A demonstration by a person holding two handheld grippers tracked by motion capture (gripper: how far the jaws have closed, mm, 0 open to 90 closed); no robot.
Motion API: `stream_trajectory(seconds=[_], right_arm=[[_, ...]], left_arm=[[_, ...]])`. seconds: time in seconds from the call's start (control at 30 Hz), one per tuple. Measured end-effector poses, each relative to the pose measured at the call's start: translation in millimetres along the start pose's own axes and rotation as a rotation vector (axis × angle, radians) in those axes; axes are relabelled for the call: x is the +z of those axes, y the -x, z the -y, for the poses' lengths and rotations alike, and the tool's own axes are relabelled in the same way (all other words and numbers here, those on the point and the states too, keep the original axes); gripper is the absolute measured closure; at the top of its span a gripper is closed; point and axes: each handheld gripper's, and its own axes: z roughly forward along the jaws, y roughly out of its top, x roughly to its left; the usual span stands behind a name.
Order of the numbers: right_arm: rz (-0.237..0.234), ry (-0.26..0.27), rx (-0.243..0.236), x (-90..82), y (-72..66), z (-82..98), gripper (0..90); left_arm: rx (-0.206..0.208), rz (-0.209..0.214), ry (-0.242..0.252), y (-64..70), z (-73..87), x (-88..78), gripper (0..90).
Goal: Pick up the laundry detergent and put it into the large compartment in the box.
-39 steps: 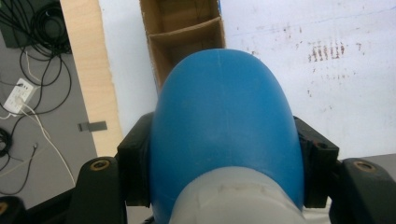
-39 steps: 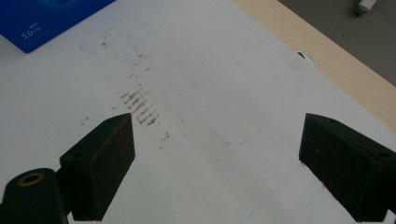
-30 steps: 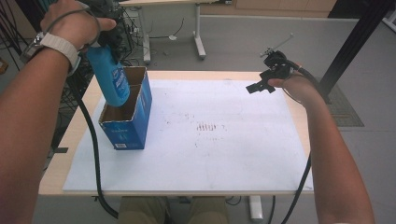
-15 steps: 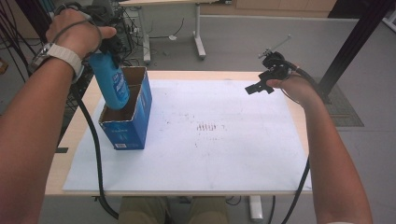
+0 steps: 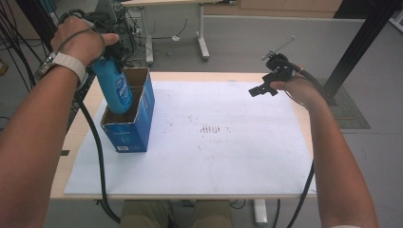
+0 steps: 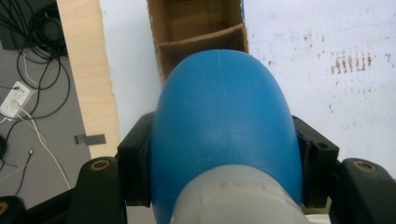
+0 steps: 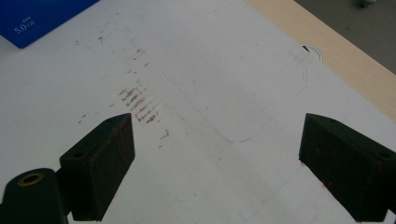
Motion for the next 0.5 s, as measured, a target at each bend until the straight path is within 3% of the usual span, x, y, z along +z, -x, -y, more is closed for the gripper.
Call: stream_trajectory(seconds=[0.5], right_arm=[[-0.002,-0.002,0.008,1.6,1.3,0.7,10.7]], left_arm=[[0.009,-0.004,-0.012,1.4,-4.1,19.8,37.2]])
